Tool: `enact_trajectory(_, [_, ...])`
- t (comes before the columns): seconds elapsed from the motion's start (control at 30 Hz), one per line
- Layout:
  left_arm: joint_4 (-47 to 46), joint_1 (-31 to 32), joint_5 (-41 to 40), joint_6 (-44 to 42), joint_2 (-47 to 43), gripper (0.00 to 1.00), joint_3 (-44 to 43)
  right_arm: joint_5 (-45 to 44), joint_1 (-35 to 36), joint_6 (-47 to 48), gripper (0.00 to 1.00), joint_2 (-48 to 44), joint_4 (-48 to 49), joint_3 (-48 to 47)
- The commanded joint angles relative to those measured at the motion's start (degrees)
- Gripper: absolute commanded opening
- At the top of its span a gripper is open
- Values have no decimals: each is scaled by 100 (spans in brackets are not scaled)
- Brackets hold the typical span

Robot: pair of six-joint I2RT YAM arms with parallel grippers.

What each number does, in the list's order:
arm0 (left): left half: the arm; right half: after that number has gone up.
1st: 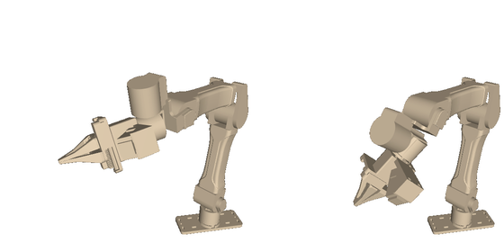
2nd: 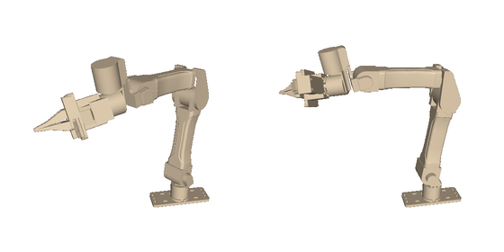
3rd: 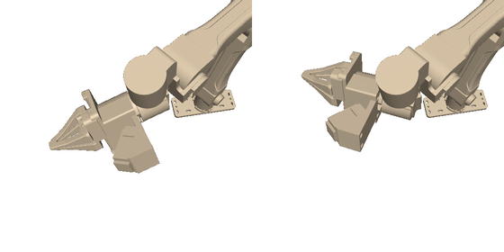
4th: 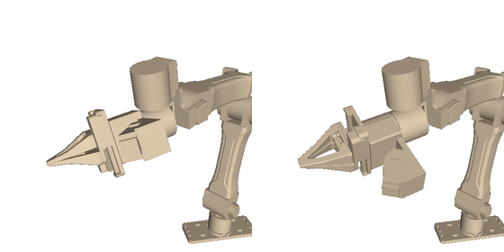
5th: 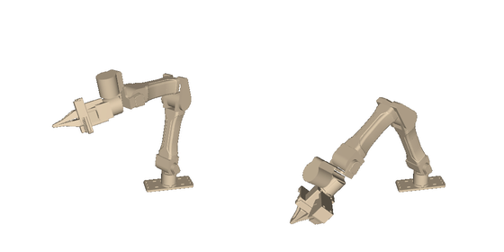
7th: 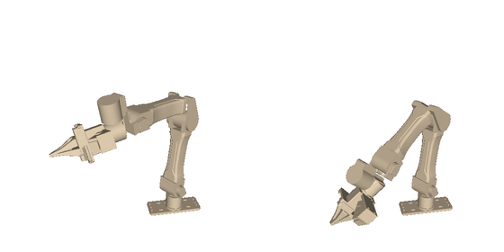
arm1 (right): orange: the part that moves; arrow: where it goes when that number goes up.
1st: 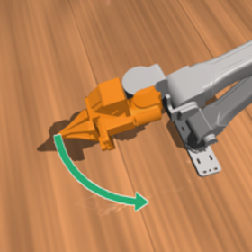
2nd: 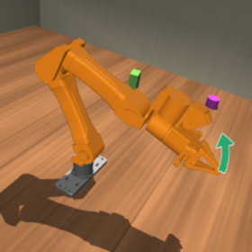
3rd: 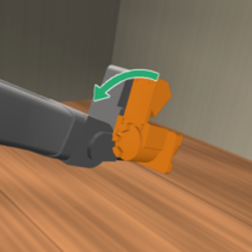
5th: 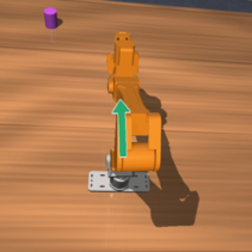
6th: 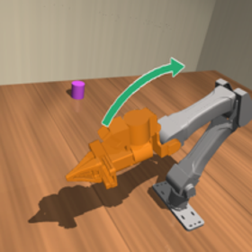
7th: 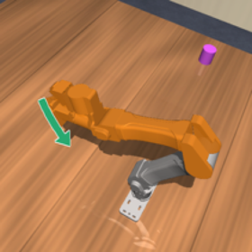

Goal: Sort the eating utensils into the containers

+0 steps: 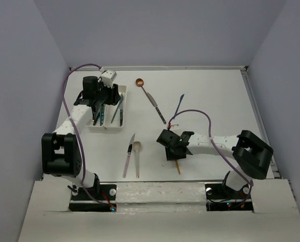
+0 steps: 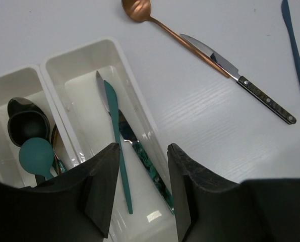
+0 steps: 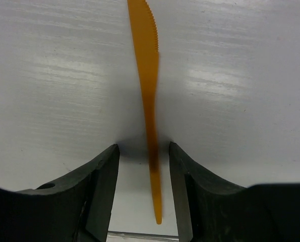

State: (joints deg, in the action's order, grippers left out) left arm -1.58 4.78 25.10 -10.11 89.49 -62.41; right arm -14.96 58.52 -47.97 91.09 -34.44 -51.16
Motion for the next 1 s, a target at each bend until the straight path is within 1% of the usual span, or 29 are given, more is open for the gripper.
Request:
enact_trajectory(0.0, [79, -56, 241, -70, -782, 55, 448, 563, 203, -538, 49, 330, -494, 18])
enact_trajectory(0.1, [150, -100, 249, -140, -1275, 57, 739, 705, 379, -810, 49, 313, -503, 255])
enact_trajectory(0.2, [325, -117, 162, -263, -1775, 60, 967, 723, 502, -1039, 46, 225, -442, 544])
enact_trajectory(0.27, [387, -126, 22, -316, -2014, 61, 1055, 758, 555, -1083, 37, 173, -275, 677])
enact_trajectory(0.3, [413, -126, -31, -368, -2197, 63, 1125, 749, 555, -1118, 26, 164, -205, 782])
enact_trajectory(0.43, [606, -144, -129, -457, -2489, 63, 1179, 539, 555, -1241, 0, 155, -28, 888])
enact_trajectory(0.6, [853, -144, 56, -483, -2656, 63, 1144, -216, 608, -1066, 0, -12, 191, 774])
enact_trajectory(0.63, [879, -144, 100, -475, -2656, 63, 1144, -731, 747, -1066, 0, -160, 192, 713])
enact_trajectory(0.67, [897, -144, 170, -474, -2665, 63, 1135, -1041, 801, -1066, 0, -257, 200, 608])
enact_trajectory(0.7, [905, -144, 205, -466, -2665, 63, 1135, -1688, 853, -1075, 0, -467, 253, 581])
enact_trajectory(0.73, [906, -144, 249, -466, -2656, 63, 1135, -1694, 854, -1057, 0, -469, 314, 554])
enact_trajectory(0.77, [914, -144, 276, -457, -2648, 63, 1144, -2208, 854, -1005, 0, -669, 402, 537])
enact_trajectory(0.83, [932, -144, 390, -413, -2630, 63, 1152, -2833, 854, -733, 0, -820, 718, 440])
enact_trajectory(0.93, [993, -144, 696, -343, -2709, 63, 1161, -3371, 854, -346, 0, -1048, 1140, 221])
enact_trajectory(0.97, [993, -144, 767, -334, -2761, 63, 1170, -3425, 854, -188, 0, -1049, 1367, 211])
